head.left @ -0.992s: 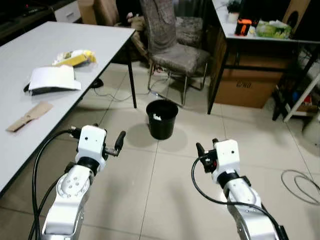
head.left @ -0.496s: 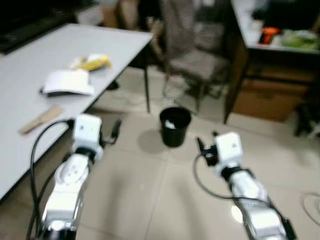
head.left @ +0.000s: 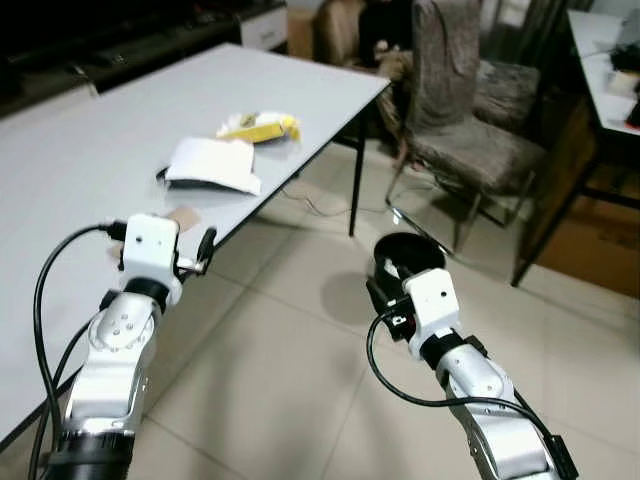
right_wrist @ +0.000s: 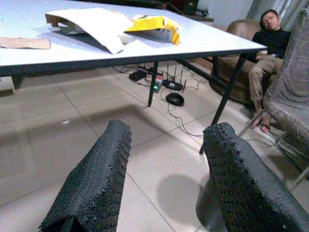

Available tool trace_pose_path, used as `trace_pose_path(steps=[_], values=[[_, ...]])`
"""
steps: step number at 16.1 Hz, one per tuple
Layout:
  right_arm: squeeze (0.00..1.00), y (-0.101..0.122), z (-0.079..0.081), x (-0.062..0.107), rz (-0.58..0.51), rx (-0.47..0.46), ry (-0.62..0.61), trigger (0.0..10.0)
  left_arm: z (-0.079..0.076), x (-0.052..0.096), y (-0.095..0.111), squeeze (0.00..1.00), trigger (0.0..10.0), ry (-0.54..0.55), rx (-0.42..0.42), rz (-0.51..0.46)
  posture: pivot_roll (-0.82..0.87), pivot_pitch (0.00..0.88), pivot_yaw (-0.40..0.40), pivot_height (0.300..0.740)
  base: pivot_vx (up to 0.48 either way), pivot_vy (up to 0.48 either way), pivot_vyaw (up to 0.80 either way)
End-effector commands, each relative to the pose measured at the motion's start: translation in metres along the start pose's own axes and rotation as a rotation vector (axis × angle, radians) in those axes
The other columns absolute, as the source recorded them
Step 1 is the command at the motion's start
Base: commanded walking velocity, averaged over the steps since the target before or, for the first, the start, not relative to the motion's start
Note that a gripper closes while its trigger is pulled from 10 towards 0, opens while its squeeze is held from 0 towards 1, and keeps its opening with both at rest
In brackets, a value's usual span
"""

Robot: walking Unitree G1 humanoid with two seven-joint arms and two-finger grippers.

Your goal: Picking trash to rubbish bin

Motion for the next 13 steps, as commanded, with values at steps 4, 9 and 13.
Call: trace_pose_path(steps=[4, 9, 13], values=[[0.00, 0.000, -0.010, 0.002, 0.002, -0.014, -0.014, 10.0, 0.000, -0.006, 0.000, 0.00, 10.0, -0.009, 0.009, 0.000, -0.04, 0.000, 0.016, 0.740, 0.388, 0.000, 0.00], [0.00, 0.003, 0.007, 0.003, -0.020, 0.004, 0.118, 10.0, 0.003, -0.006, -0.003, 0.00, 10.0, -0.013, -0.002, 0.006, -0.03, 0.000, 0.011, 0.740, 0.388, 0.000, 0.44], [0.00, 0.005, 0.006, 0.005, -0.030, -0.015, 0.115, 10.0, 0.002, -0.006, -0.005, 0.00, 10.0, -0.033, -0.005, 0.016, -0.03, 0.000, 0.017, 0.740, 0.388, 0.000, 0.40]])
Point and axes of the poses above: a point about 5 cm out from each wrist's last joint towards the gripper, its own x axis pointing back from the gripper into the wrist, its own y axis along the axis of the wrist's last joint, z = x × y, the point moved 3 cm from there along -x, pointing out of the wrist towards the gripper, and after that the axes turned 9 degrees about x, right-handed, at the moved point
